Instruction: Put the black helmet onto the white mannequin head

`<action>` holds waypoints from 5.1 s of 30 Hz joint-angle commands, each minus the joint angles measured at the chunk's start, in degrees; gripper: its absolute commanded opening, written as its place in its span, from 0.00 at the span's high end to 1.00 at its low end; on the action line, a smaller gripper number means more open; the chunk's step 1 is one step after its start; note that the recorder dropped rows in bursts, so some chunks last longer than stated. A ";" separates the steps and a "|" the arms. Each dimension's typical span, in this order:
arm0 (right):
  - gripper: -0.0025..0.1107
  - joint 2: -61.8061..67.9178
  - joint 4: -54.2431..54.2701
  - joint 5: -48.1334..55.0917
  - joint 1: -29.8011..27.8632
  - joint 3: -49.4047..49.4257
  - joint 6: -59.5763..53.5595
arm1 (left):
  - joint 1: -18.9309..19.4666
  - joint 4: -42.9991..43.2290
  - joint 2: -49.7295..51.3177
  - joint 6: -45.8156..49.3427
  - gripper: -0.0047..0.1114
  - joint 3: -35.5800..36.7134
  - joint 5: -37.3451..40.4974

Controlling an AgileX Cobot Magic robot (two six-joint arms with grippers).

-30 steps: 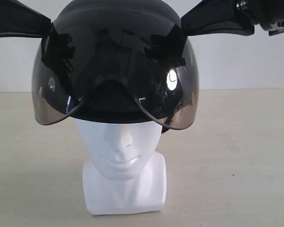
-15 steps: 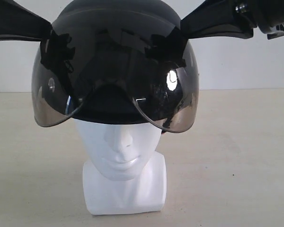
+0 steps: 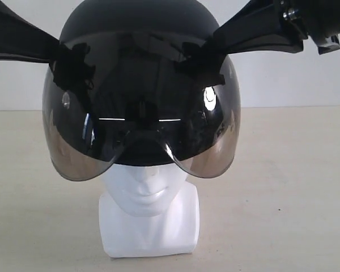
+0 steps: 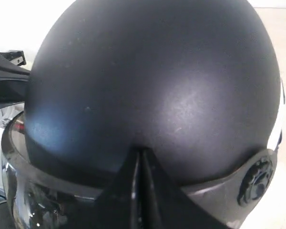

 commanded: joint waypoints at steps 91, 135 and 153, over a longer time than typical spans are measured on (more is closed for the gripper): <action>0.98 -19.79 -5.16 -9.16 -0.04 17.57 2.74 | -0.12 13.90 -24.16 -13.52 0.92 10.25 -2.80; 0.98 -10.15 -6.52 -13.15 -0.04 17.57 3.20 | -0.12 4.01 -3.86 -5.88 0.92 12.15 -15.08; 0.98 -10.15 -2.25 -14.69 -0.04 17.57 -1.23 | -0.12 -3.31 3.44 -1.26 0.92 7.12 -17.41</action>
